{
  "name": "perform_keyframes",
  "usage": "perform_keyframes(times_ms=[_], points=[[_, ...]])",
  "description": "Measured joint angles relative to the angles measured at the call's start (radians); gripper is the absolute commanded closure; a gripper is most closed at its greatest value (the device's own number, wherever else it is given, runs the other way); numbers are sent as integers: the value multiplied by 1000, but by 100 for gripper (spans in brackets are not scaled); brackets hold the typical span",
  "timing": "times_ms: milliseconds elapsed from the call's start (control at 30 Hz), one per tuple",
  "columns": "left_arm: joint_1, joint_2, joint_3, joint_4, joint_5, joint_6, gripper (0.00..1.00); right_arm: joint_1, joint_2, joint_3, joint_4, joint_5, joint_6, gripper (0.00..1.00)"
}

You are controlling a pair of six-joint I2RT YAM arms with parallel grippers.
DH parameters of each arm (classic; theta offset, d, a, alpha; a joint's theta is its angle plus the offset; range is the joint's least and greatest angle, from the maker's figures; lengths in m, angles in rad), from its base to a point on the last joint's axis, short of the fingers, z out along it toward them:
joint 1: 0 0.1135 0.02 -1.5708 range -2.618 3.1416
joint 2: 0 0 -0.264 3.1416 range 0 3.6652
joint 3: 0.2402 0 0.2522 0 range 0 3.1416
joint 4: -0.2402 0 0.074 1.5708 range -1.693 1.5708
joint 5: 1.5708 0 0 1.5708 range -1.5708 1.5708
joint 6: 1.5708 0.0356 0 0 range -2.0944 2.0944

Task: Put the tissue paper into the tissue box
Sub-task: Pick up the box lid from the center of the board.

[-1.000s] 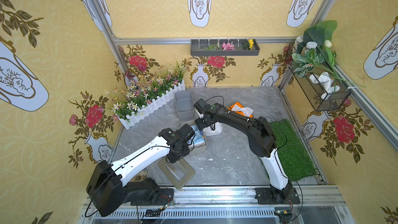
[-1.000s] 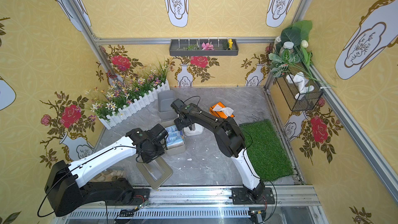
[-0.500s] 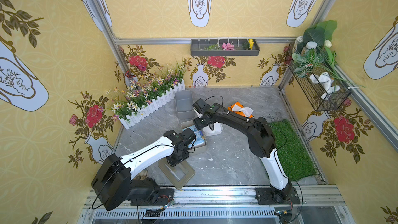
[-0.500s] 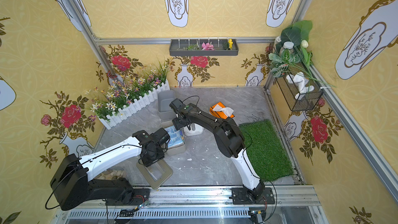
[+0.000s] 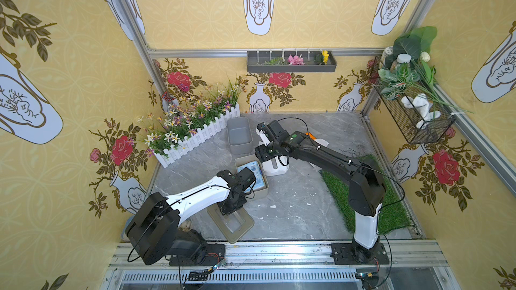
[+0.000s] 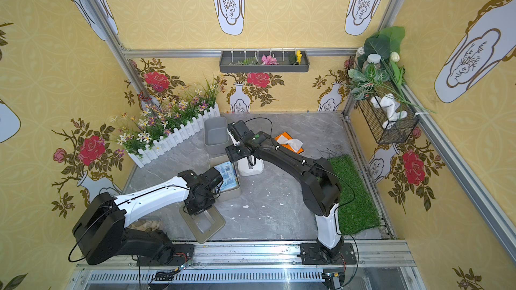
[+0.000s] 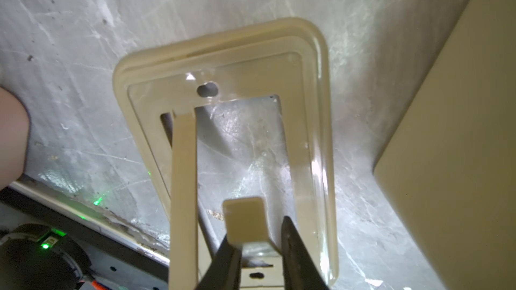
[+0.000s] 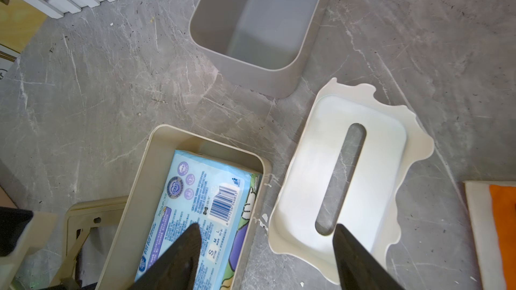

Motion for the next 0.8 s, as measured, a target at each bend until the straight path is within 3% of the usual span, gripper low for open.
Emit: perform_keyframes(times_ms=[400,800], points=[[0,-53,51,-60,-51,25,85,-41,-58,-87,23,-24,2,24],[0,-180,263,-267,-169,24,86,-152,-65,-182,129,-273,65,25]])
